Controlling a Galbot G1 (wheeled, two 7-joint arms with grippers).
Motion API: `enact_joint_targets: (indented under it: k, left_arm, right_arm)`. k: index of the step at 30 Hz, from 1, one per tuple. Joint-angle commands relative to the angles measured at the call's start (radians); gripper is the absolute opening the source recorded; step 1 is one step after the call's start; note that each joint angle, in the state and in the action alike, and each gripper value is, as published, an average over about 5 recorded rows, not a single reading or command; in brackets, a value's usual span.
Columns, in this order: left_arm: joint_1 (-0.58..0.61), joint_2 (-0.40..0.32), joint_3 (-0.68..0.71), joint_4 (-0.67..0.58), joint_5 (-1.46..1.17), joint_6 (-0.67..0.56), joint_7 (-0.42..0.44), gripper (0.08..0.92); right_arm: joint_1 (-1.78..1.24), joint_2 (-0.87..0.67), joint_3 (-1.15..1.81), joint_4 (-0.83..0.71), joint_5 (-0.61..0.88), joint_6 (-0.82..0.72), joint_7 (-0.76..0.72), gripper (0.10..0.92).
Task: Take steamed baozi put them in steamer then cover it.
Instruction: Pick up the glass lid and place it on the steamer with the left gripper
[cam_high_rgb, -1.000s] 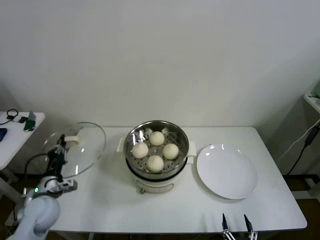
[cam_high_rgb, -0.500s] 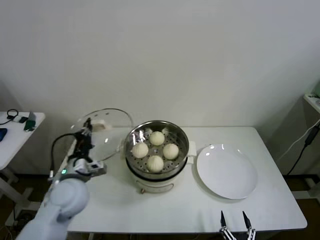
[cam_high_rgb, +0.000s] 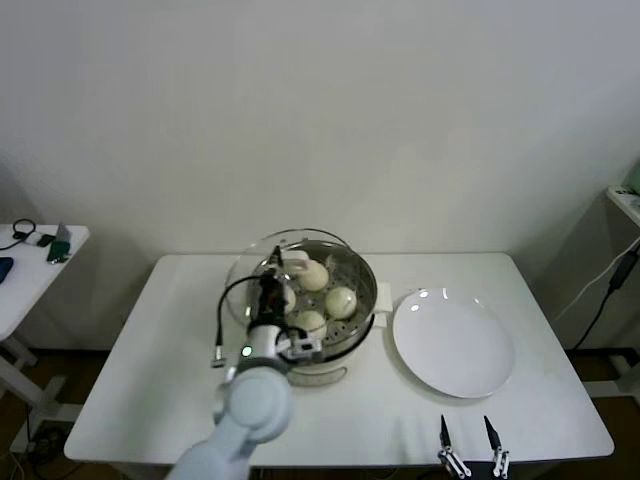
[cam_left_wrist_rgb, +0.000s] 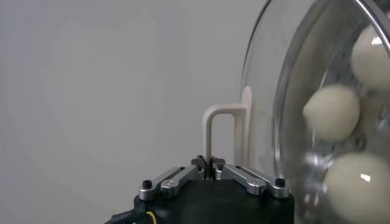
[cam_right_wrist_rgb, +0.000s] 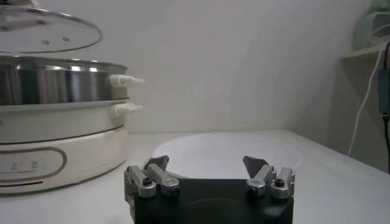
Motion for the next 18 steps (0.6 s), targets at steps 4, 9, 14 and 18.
enact_joint_targets:
  k: [4,9,14,18]
  left_arm:
    - [-0.035,-0.262,0.089,0.185,0.178,0.013,-0.044,0.14]
    - [-0.028,-0.241,0.072,0.199,0.17,0.006,-0.064,0.14]
    - [-0.008,-0.227,0.057,0.198,0.168,-0.001,-0.076,0.14]
    - [0.007,-0.212,0.045,0.201,0.167,-0.011,-0.089,0.14]
  right_arm:
    - [0.005,-0.005,0.002,-0.014,0.006,0.01,0.001,0.823]
    - [0.004,-0.008,0.007,-0.018,0.013,0.013,0.002,0.823]
    - [0.008,-0.008,0.01,-0.017,0.013,0.011,0.002,0.823]
    - [0.012,-0.008,0.011,-0.019,0.013,0.009,0.002,0.823]
